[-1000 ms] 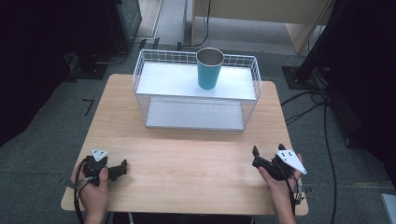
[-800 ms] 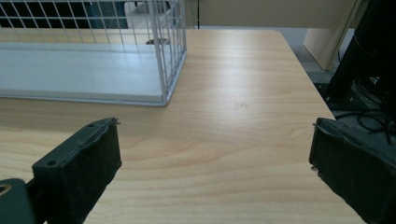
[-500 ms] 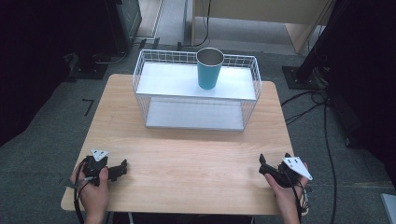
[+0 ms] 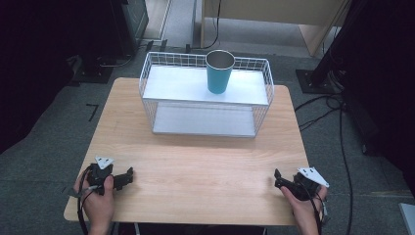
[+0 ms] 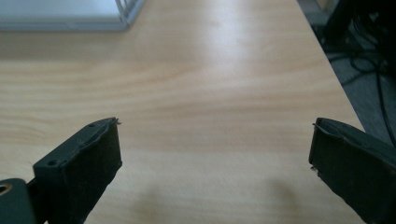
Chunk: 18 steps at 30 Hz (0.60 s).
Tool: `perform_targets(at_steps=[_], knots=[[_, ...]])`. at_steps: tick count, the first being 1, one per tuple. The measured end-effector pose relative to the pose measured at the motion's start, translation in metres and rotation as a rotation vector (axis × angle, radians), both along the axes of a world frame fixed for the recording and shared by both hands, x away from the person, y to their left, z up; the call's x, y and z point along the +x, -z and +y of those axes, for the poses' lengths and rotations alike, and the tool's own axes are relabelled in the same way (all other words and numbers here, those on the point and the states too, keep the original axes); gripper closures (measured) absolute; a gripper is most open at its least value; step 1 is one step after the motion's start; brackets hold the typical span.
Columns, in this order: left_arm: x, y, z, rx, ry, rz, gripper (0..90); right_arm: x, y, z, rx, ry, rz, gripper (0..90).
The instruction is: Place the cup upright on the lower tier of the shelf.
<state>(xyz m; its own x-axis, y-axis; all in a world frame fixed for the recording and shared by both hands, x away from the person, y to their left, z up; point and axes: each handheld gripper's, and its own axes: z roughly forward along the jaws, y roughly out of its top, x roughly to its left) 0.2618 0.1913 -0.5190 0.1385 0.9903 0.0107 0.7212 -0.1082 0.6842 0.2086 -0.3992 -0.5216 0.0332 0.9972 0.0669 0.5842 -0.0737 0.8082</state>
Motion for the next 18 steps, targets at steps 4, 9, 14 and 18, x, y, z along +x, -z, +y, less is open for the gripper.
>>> perform_targets(at_steps=[4,9,14,18], knots=[[0.0000,0.0000,0.0000,0.000,0.000,0.000,0.0,-0.0003,0.0019,-0.0013,-0.022,0.001,0.068,3.8],[0.0000,0.0000,0.0000,0.000,0.000,0.000,0.0,0.0001,0.0043,-0.0022,-0.023,-0.010,0.137,3.8],[0.0000,0.0000,0.0000,0.000,0.000,0.000,0.0,-0.0009,0.0046,-0.0009,-0.039,-0.011,0.141,3.7],[0.0001,0.0001,0.0000,-0.002,-0.001,-0.001,0.0,-0.0013,0.0046,-0.0009,-0.036,-0.006,0.143,3.2]])
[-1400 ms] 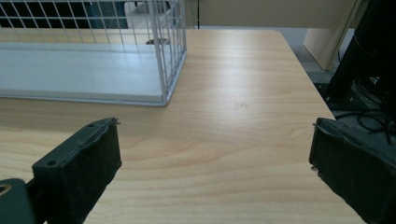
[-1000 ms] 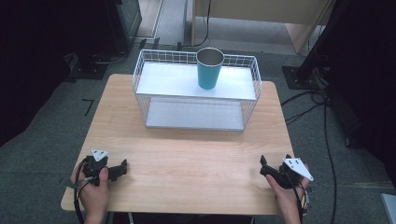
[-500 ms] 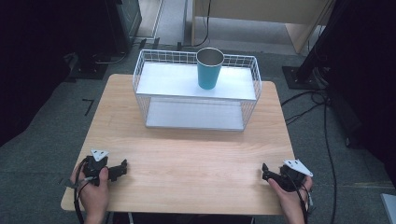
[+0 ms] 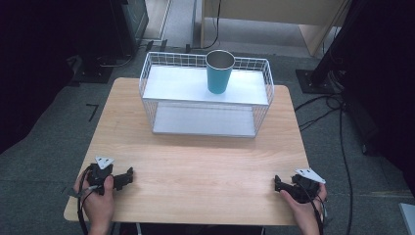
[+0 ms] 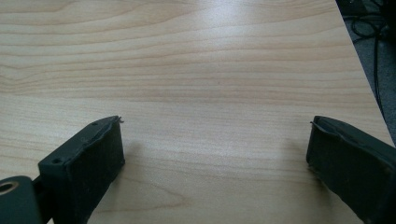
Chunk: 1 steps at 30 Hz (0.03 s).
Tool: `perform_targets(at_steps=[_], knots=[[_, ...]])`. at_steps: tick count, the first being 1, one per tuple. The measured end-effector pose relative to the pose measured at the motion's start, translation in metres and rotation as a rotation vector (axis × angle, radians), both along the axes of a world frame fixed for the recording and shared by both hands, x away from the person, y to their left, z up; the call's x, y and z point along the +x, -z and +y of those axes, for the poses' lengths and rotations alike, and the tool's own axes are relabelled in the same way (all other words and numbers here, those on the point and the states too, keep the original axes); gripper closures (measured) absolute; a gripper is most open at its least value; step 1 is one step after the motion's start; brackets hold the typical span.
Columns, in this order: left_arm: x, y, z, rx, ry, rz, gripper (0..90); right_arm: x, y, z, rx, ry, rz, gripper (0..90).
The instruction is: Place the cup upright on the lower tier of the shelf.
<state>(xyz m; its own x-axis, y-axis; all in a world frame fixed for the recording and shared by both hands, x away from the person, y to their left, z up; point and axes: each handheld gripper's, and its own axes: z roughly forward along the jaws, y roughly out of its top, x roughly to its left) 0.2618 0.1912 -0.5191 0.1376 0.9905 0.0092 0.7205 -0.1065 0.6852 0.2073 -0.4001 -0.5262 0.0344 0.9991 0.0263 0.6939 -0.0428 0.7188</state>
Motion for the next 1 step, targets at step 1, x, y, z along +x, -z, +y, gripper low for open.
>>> perform_targets(at_steps=[1], knots=[[0.0000,0.0000,0.0000,0.000,0.000,0.000,0.0,0.0002,0.0001,-0.0002,0.000,0.003,-0.001,3.1]])
